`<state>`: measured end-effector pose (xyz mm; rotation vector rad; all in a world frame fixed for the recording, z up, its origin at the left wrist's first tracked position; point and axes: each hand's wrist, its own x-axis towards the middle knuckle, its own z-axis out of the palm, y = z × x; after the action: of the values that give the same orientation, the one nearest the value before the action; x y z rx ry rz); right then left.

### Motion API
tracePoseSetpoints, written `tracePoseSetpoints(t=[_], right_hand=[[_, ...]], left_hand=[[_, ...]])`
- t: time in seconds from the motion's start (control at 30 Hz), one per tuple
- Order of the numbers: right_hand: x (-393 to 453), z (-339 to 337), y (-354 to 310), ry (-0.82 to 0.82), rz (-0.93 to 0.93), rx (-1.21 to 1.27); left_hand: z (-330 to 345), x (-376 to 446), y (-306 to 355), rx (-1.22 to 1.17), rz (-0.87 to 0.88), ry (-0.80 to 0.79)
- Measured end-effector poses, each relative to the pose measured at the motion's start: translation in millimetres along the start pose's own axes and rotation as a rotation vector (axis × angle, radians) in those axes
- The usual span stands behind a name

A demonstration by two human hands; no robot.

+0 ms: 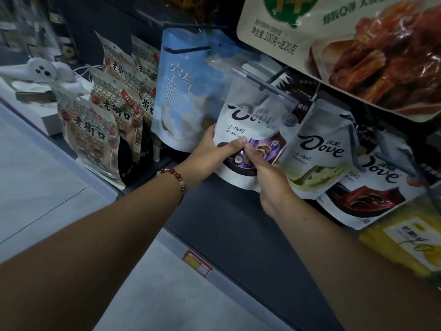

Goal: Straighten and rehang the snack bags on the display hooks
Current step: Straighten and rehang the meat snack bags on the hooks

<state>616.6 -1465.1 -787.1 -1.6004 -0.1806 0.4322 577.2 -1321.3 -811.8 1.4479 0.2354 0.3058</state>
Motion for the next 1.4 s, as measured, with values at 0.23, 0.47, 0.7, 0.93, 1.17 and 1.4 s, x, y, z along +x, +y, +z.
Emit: tracePoseSetpoints(t=[0.23, 0.47, 0.7, 0.93, 1.17, 1.4], right_hand=[[-2.6, -2.9, -0.2, 0.006, 0.065, -0.108], [-36.1, -15.4, -17.2, 0.136, -0.006, -0.399], [-107.1, -31.3, -53.7, -0.043, -0.094, -0.683], [-185.3, -38.8, -80.6, -0.154, -0.065, -1.082], [-262.2, -56.2, -165.8, -0.295, -0.208, -1.159], [-285.8, -75.2, -243.5, -0.227, -0.348, -1.163]], left_hand=[[-12.2, -8.5, 9.3, 0.124, -0.032, 0.005], [-24.6, -41.7, 34.7, 0.379, 0.061, -0.101], [-19.1, -107.1, 73.4, 1.150, 0.030, -0.142], [0.9, -184.4, 133.6, 1.645, -0.148, -0.200], [4.6, -235.9, 231.8, 1.699, -0.007, -0.087], [43.7, -235.7, 313.0, 1.718, 0.233, -0.025]])
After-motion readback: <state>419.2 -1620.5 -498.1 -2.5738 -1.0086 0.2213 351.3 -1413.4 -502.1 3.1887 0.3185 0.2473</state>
